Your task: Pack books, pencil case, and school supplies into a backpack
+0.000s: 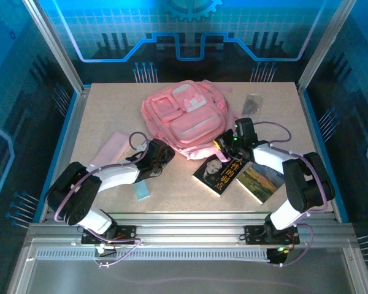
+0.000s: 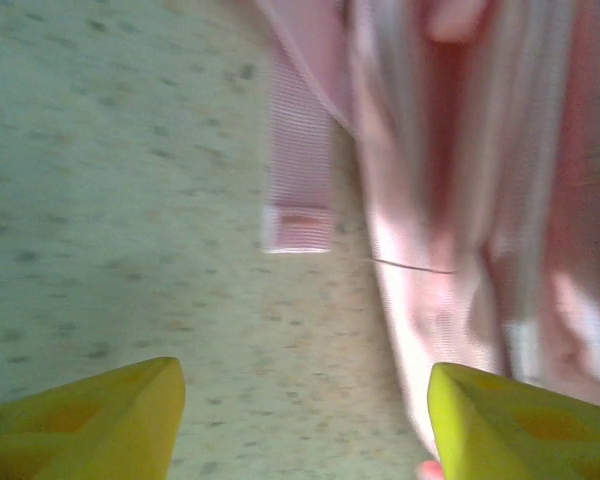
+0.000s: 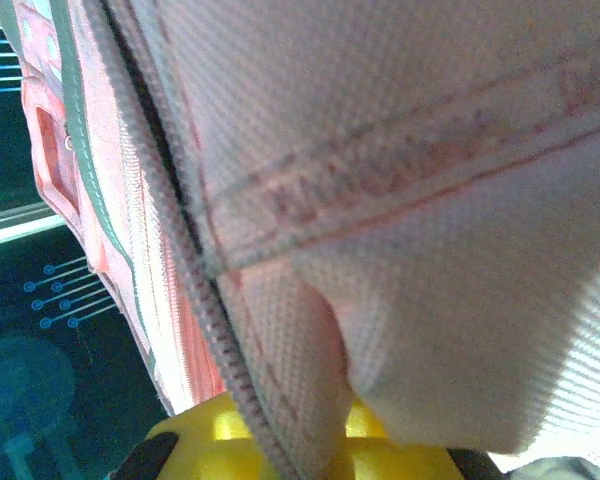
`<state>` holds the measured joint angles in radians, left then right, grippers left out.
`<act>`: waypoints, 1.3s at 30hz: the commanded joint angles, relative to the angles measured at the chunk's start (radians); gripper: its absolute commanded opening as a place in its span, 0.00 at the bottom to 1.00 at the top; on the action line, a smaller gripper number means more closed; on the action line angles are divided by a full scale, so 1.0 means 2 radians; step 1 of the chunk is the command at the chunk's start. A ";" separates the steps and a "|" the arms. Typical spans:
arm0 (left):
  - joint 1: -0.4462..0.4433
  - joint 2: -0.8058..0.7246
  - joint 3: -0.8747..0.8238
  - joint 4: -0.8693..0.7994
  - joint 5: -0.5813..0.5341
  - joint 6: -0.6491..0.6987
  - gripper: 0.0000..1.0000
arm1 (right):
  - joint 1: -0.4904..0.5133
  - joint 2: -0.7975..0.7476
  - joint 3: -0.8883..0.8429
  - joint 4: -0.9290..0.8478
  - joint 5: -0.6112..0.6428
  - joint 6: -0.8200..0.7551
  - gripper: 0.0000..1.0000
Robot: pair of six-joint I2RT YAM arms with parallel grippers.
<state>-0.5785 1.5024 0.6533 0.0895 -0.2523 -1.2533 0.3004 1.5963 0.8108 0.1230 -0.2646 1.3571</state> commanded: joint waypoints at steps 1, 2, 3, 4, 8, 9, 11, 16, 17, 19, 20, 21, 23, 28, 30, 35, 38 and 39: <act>-0.001 -0.037 -0.012 -0.034 -0.028 0.017 0.65 | -0.002 -0.021 0.007 0.012 0.034 -0.014 0.00; 0.000 -0.041 -0.016 -0.025 -0.025 0.016 0.65 | -0.001 -0.020 0.008 0.013 0.034 -0.014 0.00; -0.001 -0.043 -0.019 -0.016 -0.020 0.013 0.64 | 0.000 -0.020 0.008 0.013 0.033 -0.015 0.00; -0.003 -0.044 -0.020 -0.008 -0.016 0.011 0.65 | 0.001 -0.018 0.009 0.014 0.033 -0.014 0.00; -0.023 -0.027 -0.023 0.092 0.011 0.044 0.64 | 0.005 -0.009 0.011 0.032 0.016 -0.003 0.00; -0.026 -0.015 -0.023 0.128 0.030 0.066 0.62 | 0.006 -0.006 0.015 0.035 0.009 -0.001 0.00; -0.031 0.007 -0.018 0.183 0.066 0.131 0.58 | 0.005 -0.004 0.025 0.032 -0.002 -0.004 0.00; -0.041 0.029 0.007 0.163 0.099 0.306 0.45 | -0.006 -0.001 0.057 0.011 -0.030 -0.021 0.00; -0.041 0.031 0.010 0.156 0.108 0.332 0.44 | -0.008 -0.001 0.063 0.005 -0.033 -0.025 0.00; -0.042 0.037 0.018 0.145 0.118 0.374 0.44 | -0.010 0.000 0.071 0.001 -0.040 -0.028 0.00; -0.042 0.042 0.022 0.142 0.119 0.394 0.45 | -0.011 0.001 0.074 0.001 -0.044 -0.027 0.00; -0.043 0.048 0.027 0.141 0.117 0.412 0.46 | -0.011 0.002 0.077 0.002 -0.045 -0.027 0.00; -0.042 0.060 0.042 0.136 0.106 0.434 0.49 | -0.011 0.001 0.081 0.001 -0.047 -0.027 0.00; -0.040 0.091 0.087 0.143 0.072 0.470 0.53 | -0.013 -0.005 0.079 -0.002 -0.050 -0.026 0.00; -0.035 0.105 0.106 0.143 0.066 0.479 0.52 | -0.015 -0.008 0.076 -0.002 -0.051 -0.027 0.00; -0.028 0.127 0.137 0.138 0.083 0.485 0.34 | -0.020 -0.017 0.066 -0.003 -0.051 -0.031 0.00; -0.027 0.129 0.138 0.123 0.082 0.488 0.11 | -0.029 -0.022 0.059 0.002 -0.053 -0.032 0.00; -0.028 0.125 0.134 0.120 0.080 0.489 0.06 | -0.032 -0.023 0.057 0.001 -0.053 -0.033 0.00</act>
<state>-0.6426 1.7546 0.8955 0.3359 -0.0780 -0.3119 0.2596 1.6005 0.9264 0.0780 -0.3527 1.3167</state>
